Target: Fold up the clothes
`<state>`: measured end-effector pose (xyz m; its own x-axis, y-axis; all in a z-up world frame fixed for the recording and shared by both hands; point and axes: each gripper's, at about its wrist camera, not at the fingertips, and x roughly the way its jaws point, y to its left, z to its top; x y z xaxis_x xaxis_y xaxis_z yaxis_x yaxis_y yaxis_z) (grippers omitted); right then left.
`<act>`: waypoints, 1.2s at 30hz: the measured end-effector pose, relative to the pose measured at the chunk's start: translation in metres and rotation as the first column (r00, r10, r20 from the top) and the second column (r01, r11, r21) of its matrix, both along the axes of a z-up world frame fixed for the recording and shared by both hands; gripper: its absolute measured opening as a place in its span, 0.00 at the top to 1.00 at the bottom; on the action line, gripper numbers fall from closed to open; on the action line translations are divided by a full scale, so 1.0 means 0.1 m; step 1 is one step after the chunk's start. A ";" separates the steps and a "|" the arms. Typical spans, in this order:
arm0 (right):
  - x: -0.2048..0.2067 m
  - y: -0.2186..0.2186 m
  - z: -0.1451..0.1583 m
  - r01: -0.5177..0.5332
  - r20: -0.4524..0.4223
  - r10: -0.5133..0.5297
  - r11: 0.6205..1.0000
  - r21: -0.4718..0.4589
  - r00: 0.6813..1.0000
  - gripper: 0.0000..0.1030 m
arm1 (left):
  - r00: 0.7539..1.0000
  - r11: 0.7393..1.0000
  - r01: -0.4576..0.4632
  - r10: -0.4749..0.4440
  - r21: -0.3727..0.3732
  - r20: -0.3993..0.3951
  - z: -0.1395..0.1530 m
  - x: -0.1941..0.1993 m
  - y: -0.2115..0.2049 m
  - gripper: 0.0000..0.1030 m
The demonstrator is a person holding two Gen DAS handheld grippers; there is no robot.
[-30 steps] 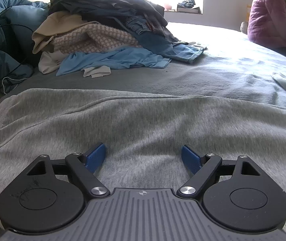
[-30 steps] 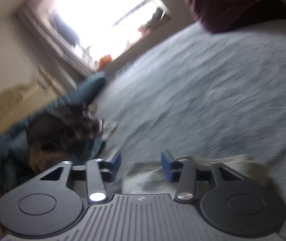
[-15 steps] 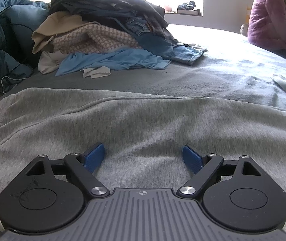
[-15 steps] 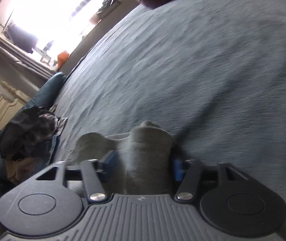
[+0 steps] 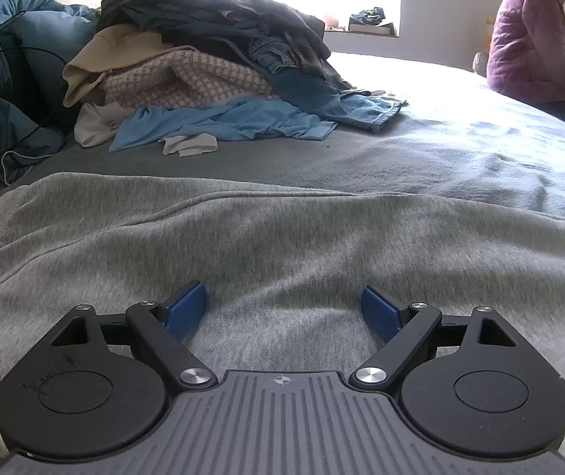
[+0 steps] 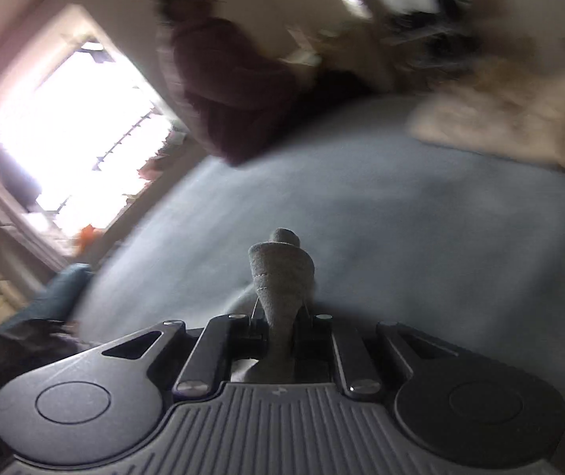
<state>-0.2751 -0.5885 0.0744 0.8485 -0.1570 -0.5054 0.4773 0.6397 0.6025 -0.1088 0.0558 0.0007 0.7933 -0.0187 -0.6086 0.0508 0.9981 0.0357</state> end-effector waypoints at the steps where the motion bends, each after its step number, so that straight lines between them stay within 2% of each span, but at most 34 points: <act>1: -0.08 -0.05 -0.14 0.017 -0.023 -0.016 0.999 0.047 1.000 0.88 | 1.000 1.000 0.000 0.000 0.000 -0.001 0.00 0.00 0.00 0.15; 4: -0.26 -0.10 -0.39 0.056 -0.026 -0.053 0.988 0.141 0.998 0.88 | 1.000 1.000 -0.001 0.001 0.000 -0.006 0.01 0.01 0.00 0.15; 8: -0.48 -0.05 -0.19 0.069 0.094 -0.083 0.988 0.140 0.992 0.88 | 1.000 1.000 -0.002 0.002 -0.001 -0.011 0.01 0.02 0.00 0.15; 10: -0.58 -0.01 -0.10 0.076 0.119 -0.088 0.992 0.105 0.989 0.88 | 1.000 1.000 -0.002 0.002 0.000 -0.010 0.01 0.02 0.00 0.15; 13: -0.67 -0.08 -0.21 0.087 0.070 -0.094 0.992 0.096 0.993 0.88 | 1.000 1.000 -0.001 0.001 -0.002 -0.008 0.01 0.01 0.00 0.15; 16: -0.65 -0.20 -0.55 0.078 -0.021 -0.076 0.985 0.155 0.997 0.86 | 1.000 1.000 0.001 -0.001 -0.003 -0.009 0.02 0.01 0.01 0.15; 17: -0.68 -0.22 -0.61 0.076 -0.022 -0.073 0.982 0.174 0.997 0.86 | 1.000 1.000 0.002 -0.002 -0.003 -0.009 0.02 0.01 0.01 0.15; 19: -0.78 -0.28 -0.58 0.093 -0.004 -0.094 0.975 0.200 0.996 0.71 | 1.000 1.000 0.003 -0.003 -0.003 -0.008 0.02 0.01 0.01 0.15; 21: -0.92 -0.36 -0.47 0.150 -0.005 -0.151 0.974 0.170 0.988 0.58 | 1.000 1.000 0.003 -0.003 -0.002 -0.005 0.01 0.01 0.01 0.15; 25: -1.10 -0.48 -0.17 0.242 -0.025 -0.241 0.970 0.041 0.970 0.56 | 1.000 1.000 0.004 -0.004 -0.002 -0.003 0.01 0.01 0.01 0.15; 28: -0.91 -0.41 0.07 0.174 -0.012 -0.175 0.983 -0.056 0.985 0.56 | 1.000 1.000 0.004 -0.004 -0.002 0.000 0.00 0.01 0.01 0.15; 32: -0.28 -0.28 0.28 0.002 -0.005 -0.003 0.989 -0.146 1.000 0.55 | 1.000 1.000 0.003 -0.003 -0.001 0.000 0.01 0.01 0.01 0.15; 36: 0.55 -0.25 0.33 -0.199 -0.065 0.189 0.960 -0.199 0.980 0.44 | 1.000 1.000 0.001 -0.001 0.001 -0.001 0.00 0.01 0.00 0.15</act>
<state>-0.2197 -0.6138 0.1070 0.8499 -0.0954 -0.5182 0.3555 0.8297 0.4303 -0.1083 0.0560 0.0011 0.7925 -0.0188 -0.6095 0.0521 0.9980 0.0369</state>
